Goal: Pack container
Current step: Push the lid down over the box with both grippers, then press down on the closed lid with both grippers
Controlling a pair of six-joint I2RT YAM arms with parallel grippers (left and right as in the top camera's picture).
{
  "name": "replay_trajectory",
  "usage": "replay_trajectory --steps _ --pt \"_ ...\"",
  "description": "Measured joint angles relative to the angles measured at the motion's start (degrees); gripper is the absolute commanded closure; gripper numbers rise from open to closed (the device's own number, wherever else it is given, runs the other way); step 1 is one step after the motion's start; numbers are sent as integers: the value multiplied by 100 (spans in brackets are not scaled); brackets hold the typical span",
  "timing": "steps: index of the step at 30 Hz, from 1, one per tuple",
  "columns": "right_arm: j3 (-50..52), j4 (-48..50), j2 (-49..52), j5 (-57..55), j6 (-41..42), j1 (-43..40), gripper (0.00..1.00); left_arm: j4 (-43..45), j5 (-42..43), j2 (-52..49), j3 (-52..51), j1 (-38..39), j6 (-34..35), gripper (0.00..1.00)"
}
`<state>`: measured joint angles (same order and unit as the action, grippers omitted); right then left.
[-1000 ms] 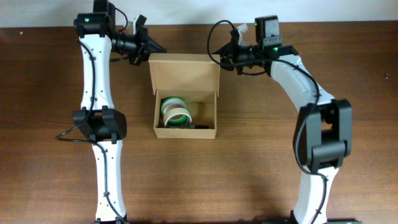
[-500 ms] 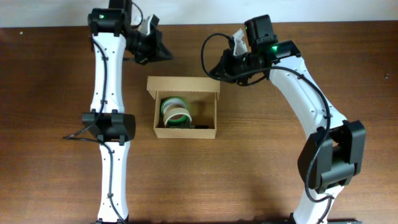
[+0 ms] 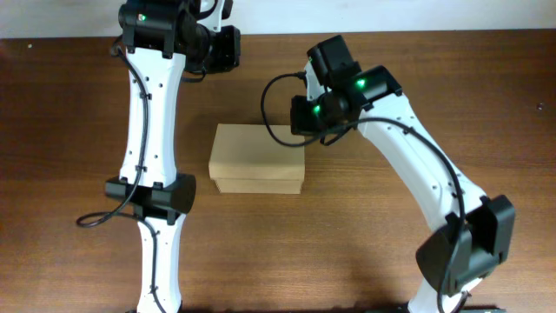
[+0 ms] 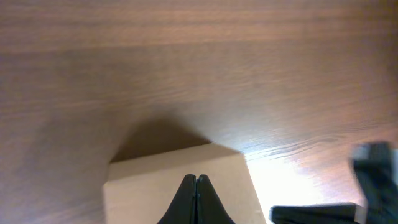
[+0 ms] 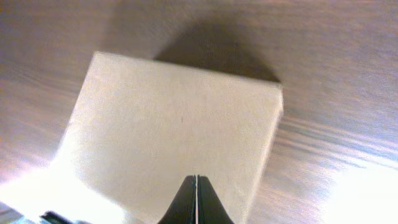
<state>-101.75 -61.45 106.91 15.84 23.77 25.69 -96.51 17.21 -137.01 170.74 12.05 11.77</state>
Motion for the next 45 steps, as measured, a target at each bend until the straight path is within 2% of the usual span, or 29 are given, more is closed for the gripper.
replay_trajectory --steps 9,16,24,30,45 --pt "-33 -656 -122 -1036 -262 415 96 -4 -1067 1106 -2371 173 -24 99" --pt "-33 -911 -122 -1554 -431 739 96 -11 -1259 1864 -4201 332 -133 99" --pt "13 -872 -118 -1825 -619 748 96 358 -1300 2026 -5608 627 -170 98" --pt "363 -577 42 -1937 -671 748 96 887 -1303 2026 -6404 684 -170 98" --pt "1327 -48 321 -1947 -730 745 96 1727 -1316 2304 -7385 684 -170 98"
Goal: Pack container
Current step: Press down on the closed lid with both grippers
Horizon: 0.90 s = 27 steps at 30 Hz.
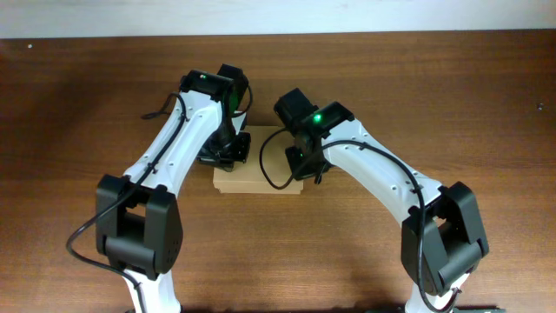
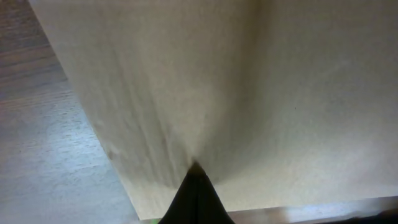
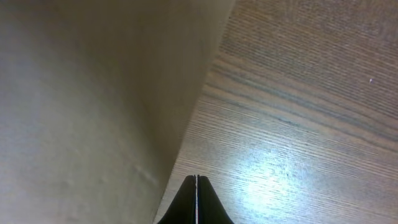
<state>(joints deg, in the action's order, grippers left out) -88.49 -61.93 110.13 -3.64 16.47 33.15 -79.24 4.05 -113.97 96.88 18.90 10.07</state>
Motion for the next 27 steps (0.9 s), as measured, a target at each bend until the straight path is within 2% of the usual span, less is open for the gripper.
replay_trajectory --steps 8,17,27 --pt "-81 -2 0 0 -4 2 96 48 0 31 -42 0 0 99" --pt "-1102 -343 -11 4 -125 2 96 61 0 31 -46 0 0 98" --pt "-1069 -313 -35 33 -175 2 96 94 0 52 -70 0 0 98"
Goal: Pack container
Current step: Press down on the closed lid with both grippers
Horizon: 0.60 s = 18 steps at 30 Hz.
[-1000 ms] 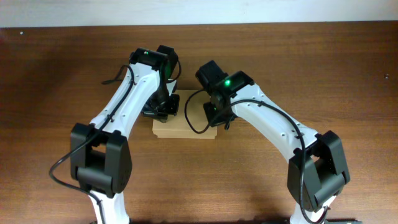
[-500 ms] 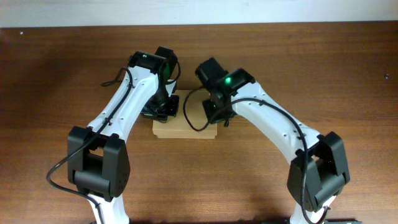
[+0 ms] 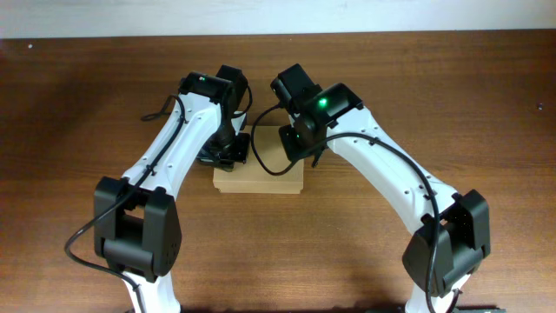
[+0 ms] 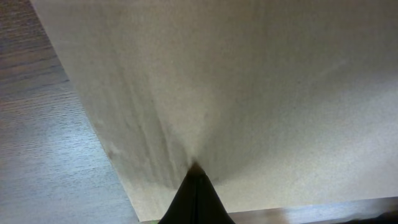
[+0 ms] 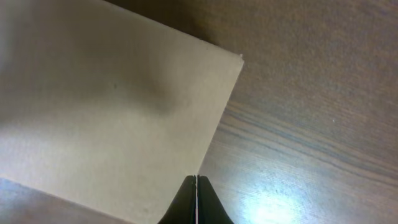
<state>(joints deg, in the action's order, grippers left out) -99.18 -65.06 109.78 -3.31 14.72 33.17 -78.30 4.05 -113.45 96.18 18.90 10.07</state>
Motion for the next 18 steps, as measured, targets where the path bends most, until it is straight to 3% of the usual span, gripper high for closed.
replay_trajectory --steps 8,18 --pt "841 621 -13 345 13 -2 96 13 0 0 -4 0 0 98" --pt "1047 852 -151 372 13 -7 96 13 -2 0 -2 0 0 98"
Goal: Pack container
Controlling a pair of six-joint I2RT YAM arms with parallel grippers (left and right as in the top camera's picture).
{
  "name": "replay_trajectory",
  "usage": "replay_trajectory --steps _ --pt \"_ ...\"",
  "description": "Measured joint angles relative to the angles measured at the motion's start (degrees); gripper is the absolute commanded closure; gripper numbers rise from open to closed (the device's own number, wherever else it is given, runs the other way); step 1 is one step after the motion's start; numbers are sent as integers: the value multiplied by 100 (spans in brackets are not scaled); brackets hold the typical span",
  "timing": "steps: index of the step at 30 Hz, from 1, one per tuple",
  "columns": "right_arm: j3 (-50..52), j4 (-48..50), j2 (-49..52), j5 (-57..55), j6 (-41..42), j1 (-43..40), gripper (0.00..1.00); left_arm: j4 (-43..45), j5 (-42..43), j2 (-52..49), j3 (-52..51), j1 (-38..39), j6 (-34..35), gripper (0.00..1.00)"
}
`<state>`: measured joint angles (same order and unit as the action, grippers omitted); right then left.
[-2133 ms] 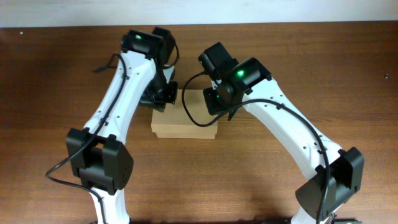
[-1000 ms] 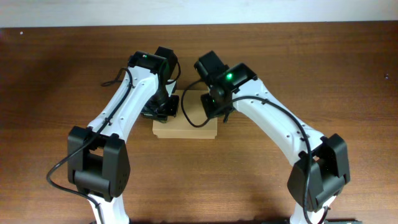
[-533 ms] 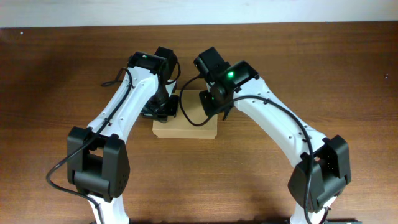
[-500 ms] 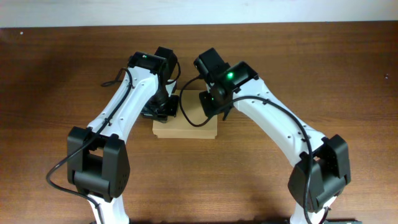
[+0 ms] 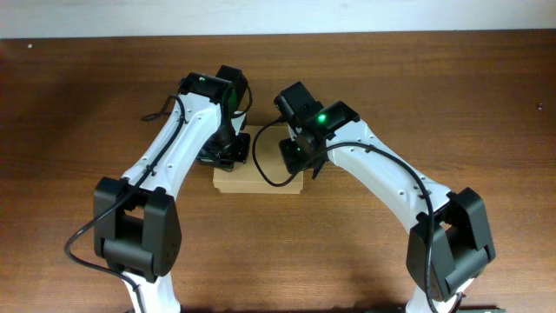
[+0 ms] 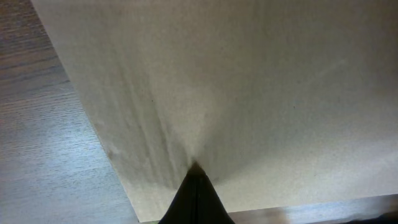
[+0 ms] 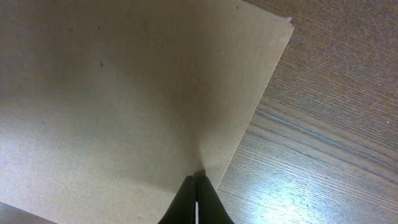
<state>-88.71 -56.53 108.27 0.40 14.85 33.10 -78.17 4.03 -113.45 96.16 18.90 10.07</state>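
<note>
A closed tan cardboard box (image 5: 259, 178) lies in the middle of the wooden table (image 5: 434, 104). My left gripper (image 6: 196, 167) is shut, its tip pressed down on the lid (image 6: 249, 81) near the box's left side. My right gripper (image 7: 197, 176) is shut too, its tip touching the lid (image 7: 124, 93) close to the box's right edge. In the overhead view both wrists cover most of the box, leaving only its near strip showing.
Bare wood grain of the table (image 7: 323, 155) runs to the right of the box and also to its left (image 6: 43, 124). Both arms reach in from the near edge of the table.
My right gripper has come down and in over the lid, its tip now touching the cardboard near the right edge. The left gripper stays pressed on the lid.
Both shut grippers hung above the far side of the box, the lid in full view. Then both were low at the box, left tip on the lid, right tip at the right edge. The right then stood higher, and now presses the lid.
</note>
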Motion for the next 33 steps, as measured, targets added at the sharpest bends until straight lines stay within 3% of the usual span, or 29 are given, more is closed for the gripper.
replay_trajectory --steps 7,13,20,27,29,31,32,33 --pt "-717 -485 0 -527 -144 -4 96 -155 -313 -55 501 0 0 99" --pt "-2251 -1082 -22 -1073 -304 -264 96 -660 -850 -57 2269 -131 0 99" --pt "-3862 -1775 -98 -1263 -343 -1480 96 -1086 -1316 -57 4610 -1034 0 94" --pt "-4758 -2361 -149 -1209 -350 -2981 96 -1360 -1502 -55 5930 -2245 0 91" --pt "-4850 -2424 -164 -1014 -350 -3303 94 -1405 -1513 -52 6065 -2448 -4 86" --pt "-4876 -2463 -175 -807 -334 -3517 82 -1423 -1523 -50 6098 -2566 -4 75" --pt "-4878 -2500 -177 -726 -330 -3595 69 -1427 -1528 -50 6098 -2599 -15 59" --pt "-4876 -2538 -177 -651 -310 -3654 48 -1427 -1528 -50 6098 -2608 -24 28"
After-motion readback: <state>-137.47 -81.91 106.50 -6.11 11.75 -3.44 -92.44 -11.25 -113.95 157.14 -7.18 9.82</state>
